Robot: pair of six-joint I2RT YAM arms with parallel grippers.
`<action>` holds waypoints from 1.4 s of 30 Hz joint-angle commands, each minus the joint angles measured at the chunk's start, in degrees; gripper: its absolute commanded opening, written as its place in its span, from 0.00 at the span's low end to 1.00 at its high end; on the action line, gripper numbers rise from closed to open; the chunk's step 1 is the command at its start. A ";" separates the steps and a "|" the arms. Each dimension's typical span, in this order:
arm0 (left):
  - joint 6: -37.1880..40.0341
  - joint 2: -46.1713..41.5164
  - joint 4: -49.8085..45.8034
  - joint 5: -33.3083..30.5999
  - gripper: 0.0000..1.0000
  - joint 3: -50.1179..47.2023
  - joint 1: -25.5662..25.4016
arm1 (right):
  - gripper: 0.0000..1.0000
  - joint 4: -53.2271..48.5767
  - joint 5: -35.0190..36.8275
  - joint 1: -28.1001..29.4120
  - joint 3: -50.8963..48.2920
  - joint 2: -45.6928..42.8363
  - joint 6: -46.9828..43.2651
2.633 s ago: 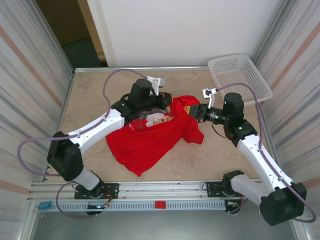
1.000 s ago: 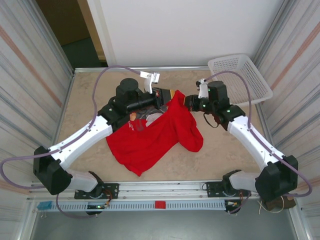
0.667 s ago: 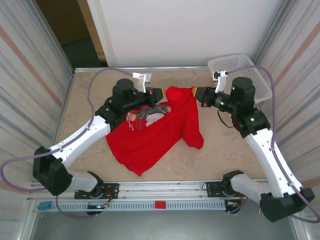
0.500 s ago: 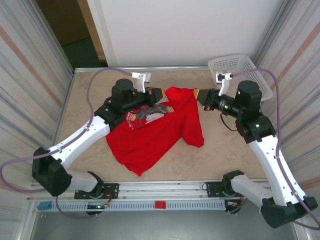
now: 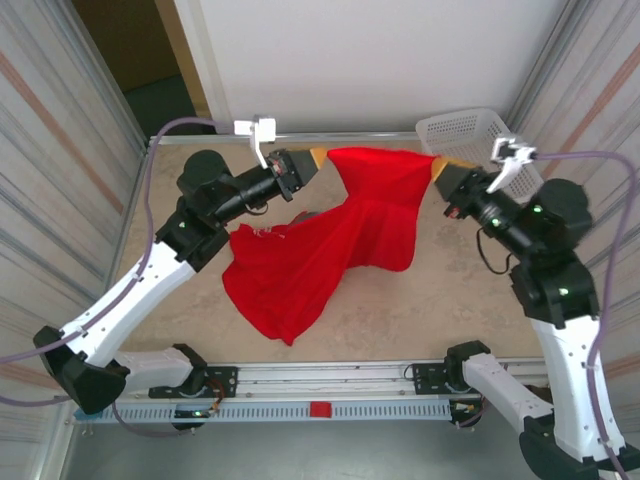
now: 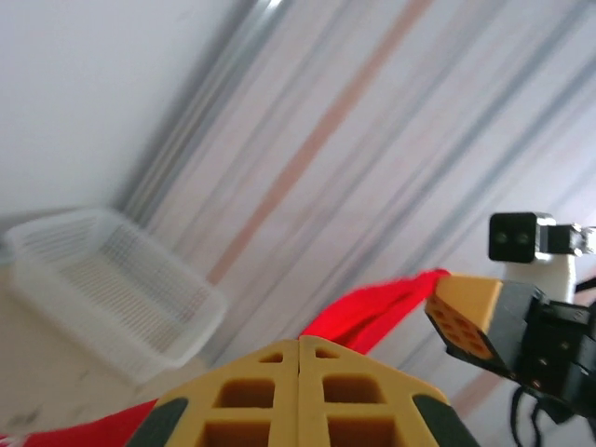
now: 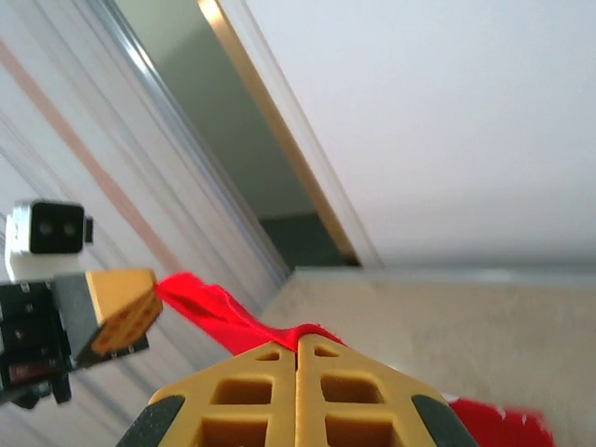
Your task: Fold the inside-out t-shirt
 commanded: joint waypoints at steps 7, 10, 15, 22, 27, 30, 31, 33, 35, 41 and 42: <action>0.56 4.23 -2.70 -1.78 0.00 1.88 7.68 | 0.00 8.78 -2.03 -0.03 8.36 11.64 2.49; -0.54 8.66 -1.61 -1.48 0.00 -1.53 14.65 | 0.00 14.56 0.44 4.40 4.76 18.18 4.48; -2.32 19.51 -1.42 1.90 0.00 1.40 25.89 | 0.00 15.72 5.30 10.77 14.68 38.61 2.31; -1.94 18.61 -5.47 3.75 0.28 0.05 27.84 | 0.56 -5.38 -3.02 11.95 61.37 77.57 1.33; 2.94 10.36 -14.89 2.54 0.58 -7.43 22.33 | 0.67 -21.43 1.12 11.95 66.32 77.70 -6.21; 5.03 6.54 -20.14 -1.68 0.64 -12.36 14.71 | 0.75 -10.55 7.43 10.94 38.96 60.84 -8.14; 5.09 5.89 -21.21 -3.37 0.66 -14.03 11.64 | 0.79 -5.84 8.34 9.56 26.97 54.99 -6.91; 5.16 5.59 -23.33 -6.51 0.68 -16.52 5.82 | 0.83 0.82 7.00 5.79 10.02 45.61 -2.84; 6.38 6.10 -27.07 -10.72 0.70 -17.18 0.03 | 0.90 3.42 6.07 2.23 -2.44 38.41 -0.26; 9.38 13.34 -31.27 -15.90 0.81 -15.46 -14.50 | 0.97 2.30 9.95 -0.92 -22.76 28.38 -1.47; 9.60 15.27 -30.95 -15.53 0.82 -14.87 -16.10 | 0.97 2.74 10.35 -0.97 -25.12 28.26 -1.56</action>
